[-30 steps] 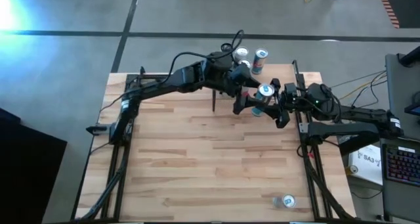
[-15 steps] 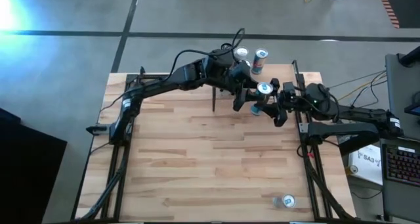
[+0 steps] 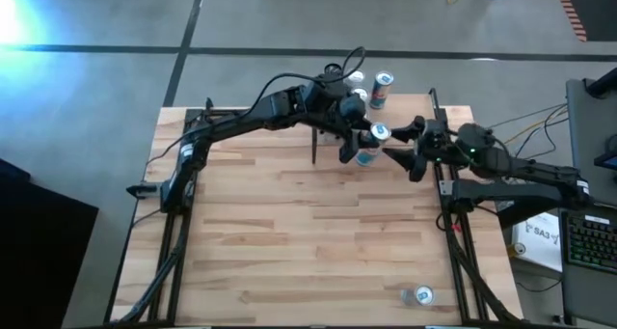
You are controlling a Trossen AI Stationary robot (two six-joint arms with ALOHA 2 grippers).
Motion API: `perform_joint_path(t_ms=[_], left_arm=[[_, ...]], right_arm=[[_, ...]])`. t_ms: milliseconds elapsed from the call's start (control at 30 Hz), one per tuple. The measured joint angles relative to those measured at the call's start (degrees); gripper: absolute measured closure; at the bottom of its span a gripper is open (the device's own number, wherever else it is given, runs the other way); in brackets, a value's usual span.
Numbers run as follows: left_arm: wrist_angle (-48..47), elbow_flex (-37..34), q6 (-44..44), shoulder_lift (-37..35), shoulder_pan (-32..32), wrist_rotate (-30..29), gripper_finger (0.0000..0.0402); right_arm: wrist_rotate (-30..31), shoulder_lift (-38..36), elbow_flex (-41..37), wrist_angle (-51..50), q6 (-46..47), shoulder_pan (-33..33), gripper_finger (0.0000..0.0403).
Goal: Place canned beverage on shelf
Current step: Put the top blue soda can aligned with the other blue soda can on the shelf
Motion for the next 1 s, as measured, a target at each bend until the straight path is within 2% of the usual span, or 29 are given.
perform_joint_path(t_ms=[133,267,633,1000], left_arm=[[-0.48,-0.02,0.82,0.03,-0.11,-0.02,0.0226],[0.25,-0.07,2.04,0.03,-0.11,0.00,0.0225],[-0.85,-0.17,2.86,0.07,0.00,0.16,0.0224],[1.48,-0.04,3.61,0.02,-0.16,0.03,0.0224]], right_arm=[[1.28,-0.19,4.24,-3.98,-2.62,0.00,0.0106],[1.27,3.36,8.68,-9.33,-5.37,0.00,0.0100],[-2.33,13.99,15.72,-11.25,-8.83,0.00,0.0077],[-3.08,15.28,24.63,-23.24,-13.01,-0.44,0.0114]])
